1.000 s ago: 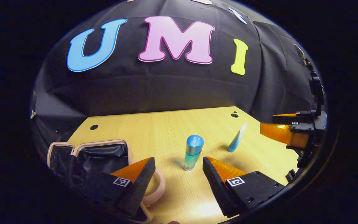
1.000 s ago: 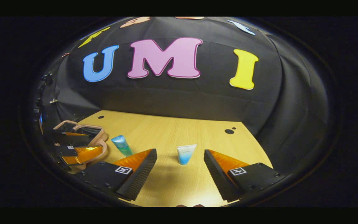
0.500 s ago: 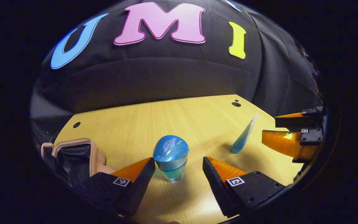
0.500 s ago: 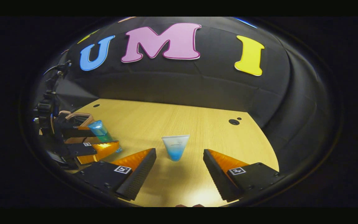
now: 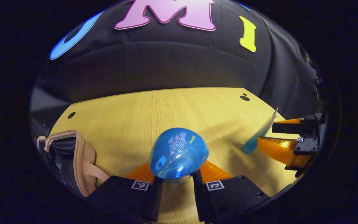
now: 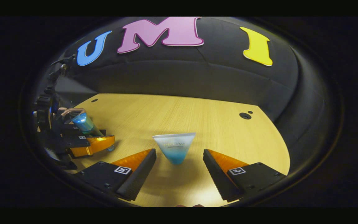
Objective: First open the suitcase, pack the skin care products into it, and then close the suitcase.
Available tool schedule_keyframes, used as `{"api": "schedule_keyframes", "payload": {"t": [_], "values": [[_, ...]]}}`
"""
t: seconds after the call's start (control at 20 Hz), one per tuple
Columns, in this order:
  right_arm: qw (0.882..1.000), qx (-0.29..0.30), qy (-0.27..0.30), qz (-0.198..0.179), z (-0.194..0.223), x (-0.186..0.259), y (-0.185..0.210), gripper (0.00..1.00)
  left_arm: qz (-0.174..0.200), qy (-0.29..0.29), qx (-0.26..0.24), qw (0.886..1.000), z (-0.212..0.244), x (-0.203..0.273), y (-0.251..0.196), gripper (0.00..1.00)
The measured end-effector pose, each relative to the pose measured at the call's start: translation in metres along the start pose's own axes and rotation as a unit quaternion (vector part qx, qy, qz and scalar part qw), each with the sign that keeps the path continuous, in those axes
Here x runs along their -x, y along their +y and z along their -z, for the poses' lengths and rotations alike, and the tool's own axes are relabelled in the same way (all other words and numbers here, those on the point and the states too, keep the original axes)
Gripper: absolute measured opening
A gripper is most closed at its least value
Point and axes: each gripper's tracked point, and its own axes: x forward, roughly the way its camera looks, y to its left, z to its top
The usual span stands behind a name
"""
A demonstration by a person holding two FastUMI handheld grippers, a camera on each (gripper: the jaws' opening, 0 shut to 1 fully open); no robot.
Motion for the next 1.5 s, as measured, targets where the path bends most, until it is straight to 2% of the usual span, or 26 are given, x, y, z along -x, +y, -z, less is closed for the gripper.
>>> {"api": "schedule_keyframes", "payload": {"t": [0.05,0.2,0.25,0.35,0.55,0.6,0.65,0.8,0.85,0.95,1.0,1.05,1.15,1.2,1.25,1.35,1.4,1.45,1.5], "values": [[1.0,-0.001,0.006,-0.003,0.004,-0.006,0.002,0.94,-0.003,0.004,0.0,1.0,0.001,-0.002,0.0,0.51],[0.999,-0.024,0.035,-0.02,0.015,-0.023,0.007,0.97,-0.012,0.019,-0.004,1.0,0.007,-0.003,0.002,0.51],[0.998,-0.03,0.053,-0.022,0.022,-0.025,0.007,0.81,-0.014,0.024,-0.004,1.0,0.007,-0.003,0.002,0.51],[0.998,-0.04,0.046,-0.02,0.019,-0.028,0.006,0.5,-0.011,0.034,-0.004,0.999,0.008,-0.003,0.002,0.5],[0.998,-0.029,0.044,-0.036,0.014,-0.014,0.008,0.48,0.002,0.058,-0.006,0.998,0.002,0.007,0.006,0.45],[0.998,-0.021,0.036,-0.04,0.007,-0.006,0.008,0.43,0.007,0.055,0.001,0.998,-0.003,0.016,0.009,0.43],[0.999,-0.015,0.027,-0.044,0.002,0.006,0.011,0.43,0.015,0.051,0.007,0.999,-0.008,0.031,0.015,0.46],[0.998,-0.005,0.007,-0.064,-0.009,0.039,0.024,0.48,0.035,0.056,0.0,0.998,-0.021,0.091,0.042,0.46],[0.997,-0.003,0.004,-0.072,-0.011,0.05,0.03,0.48,0.035,0.061,-0.01,0.997,-0.026,0.111,0.055,0.43],[0.996,-0.007,-0.002,-0.085,-0.013,0.069,0.043,0.48,0.021,0.08,-0.025,0.996,-0.027,0.148,0.092,0.46],[0.996,-0.016,-0.006,-0.09,-0.015,0.077,0.051,0.43,0.009,0.108,-0.023,0.994,-0.018,0.162,0.114,0.46],[0.995,-0.027,-0.008,-0.095,-0.017,0.086,0.058,0.48,-0.007,0.143,-0.013,0.99,-0.005,0.178,0.137,0.46],[0.993,-0.054,-0.011,-0.103,-0.023,0.104,0.073,0.48,-0.033,0.203,0.021,0.978,0.026,0.194,0.181,0.46],[0.992,-0.063,-0.014,-0.107,-0.027,0.114,0.08,0.48,-0.041,0.236,0.038,0.97,0.044,0.198,0.197,0.49],[0.992,-0.066,-0.022,-0.109,-0.031,0.124,0.084,0.48,-0.046,0.267,0.048,0.961,0.062,0.197,0.209,0.46],[0.992,-0.061,-0.032,-0.105,-0.033,0.144,0.085,0.48,-0.05,0.313,0.05,0.947,0.097,0.197,0.231,0.46],[0.992,-0.06,-0.032,-0.103,-0.032,0.153,0.085,0.48,-0.054,0.337,0.049,0.939,0.116,0.194,0.239,0.49],[0.993,-0.058,-0.034,-0.1,-0.031,0.162,0.084,0.48,-0.054,0.357,0.054,0.931,0.131,0.19,0.246,0.46],[0.994,-0.054,-0.034,-0.094,-0.029,0.17,0.082,0.47,-0.059,0.375,0.062,0.923,0.144,0.184,0.251,0.49]]}}
